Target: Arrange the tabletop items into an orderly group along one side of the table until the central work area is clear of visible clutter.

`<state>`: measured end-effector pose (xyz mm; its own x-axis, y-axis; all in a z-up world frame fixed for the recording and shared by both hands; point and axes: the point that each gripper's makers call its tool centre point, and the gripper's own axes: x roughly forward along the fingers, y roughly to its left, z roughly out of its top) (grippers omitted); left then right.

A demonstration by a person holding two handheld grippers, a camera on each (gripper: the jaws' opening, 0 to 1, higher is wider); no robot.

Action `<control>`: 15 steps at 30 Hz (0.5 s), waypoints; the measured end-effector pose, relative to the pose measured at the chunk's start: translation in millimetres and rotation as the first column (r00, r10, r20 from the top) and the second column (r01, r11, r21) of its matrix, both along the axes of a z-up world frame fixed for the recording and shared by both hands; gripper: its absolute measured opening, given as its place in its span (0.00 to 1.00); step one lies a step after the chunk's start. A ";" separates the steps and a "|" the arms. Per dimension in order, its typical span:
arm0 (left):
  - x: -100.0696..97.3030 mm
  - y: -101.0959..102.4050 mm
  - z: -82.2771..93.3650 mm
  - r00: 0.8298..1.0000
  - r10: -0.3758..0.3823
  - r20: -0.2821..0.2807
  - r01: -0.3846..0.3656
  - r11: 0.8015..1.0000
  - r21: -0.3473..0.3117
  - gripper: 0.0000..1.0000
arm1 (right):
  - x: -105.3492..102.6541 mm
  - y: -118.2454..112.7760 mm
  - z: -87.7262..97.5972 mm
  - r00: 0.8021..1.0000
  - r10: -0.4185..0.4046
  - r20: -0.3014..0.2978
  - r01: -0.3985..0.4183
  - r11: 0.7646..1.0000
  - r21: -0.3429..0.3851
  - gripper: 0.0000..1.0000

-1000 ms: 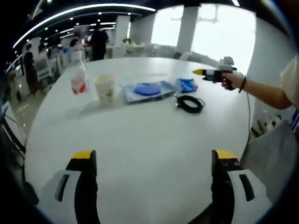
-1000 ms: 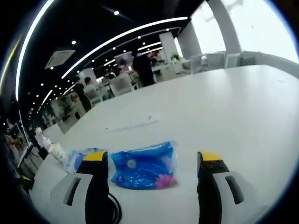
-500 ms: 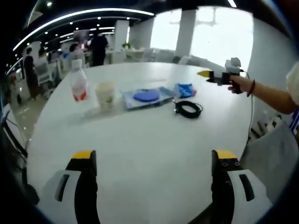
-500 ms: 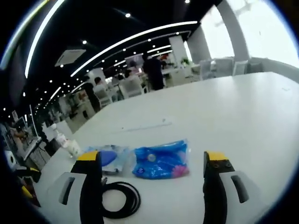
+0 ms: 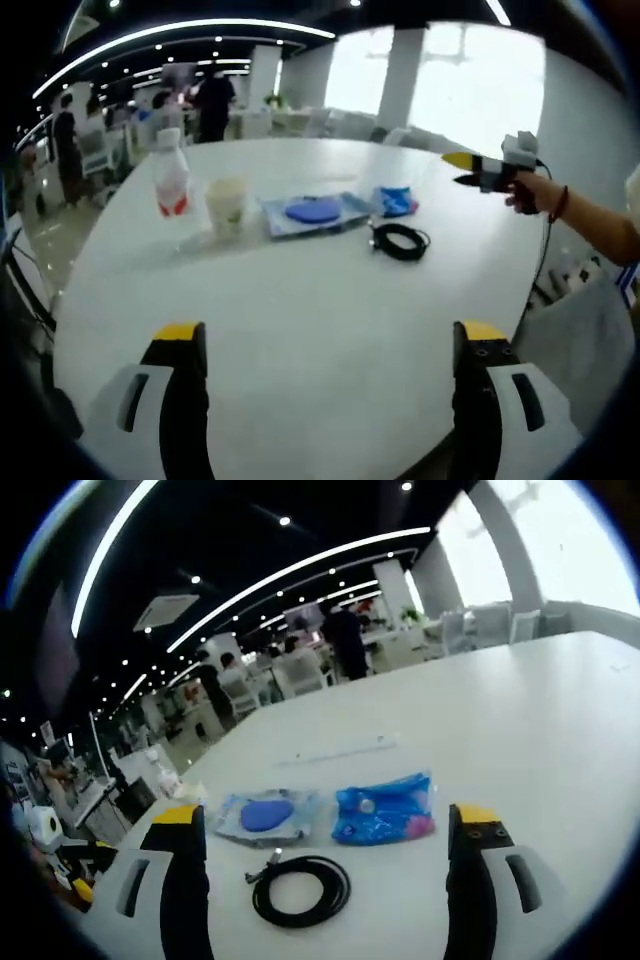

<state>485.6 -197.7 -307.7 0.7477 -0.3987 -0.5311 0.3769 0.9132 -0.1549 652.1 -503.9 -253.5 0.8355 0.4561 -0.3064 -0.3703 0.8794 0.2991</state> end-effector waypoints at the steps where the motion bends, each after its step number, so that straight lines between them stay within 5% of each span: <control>1: -0.6 0.1 0.2 1.000 -0.001 0.000 0.001 1.000 0.002 1.00 | -3.1 1.8 1.8 1.000 0.006 0.000 -0.006 1.000 0.004 0.99; 15: -1.3 2.1 4.1 1.000 0.002 0.007 -0.002 1.000 0.027 1.00 | -56.3 17.3 14.2 0.997 0.080 0.003 -0.080 0.996 -0.043 0.99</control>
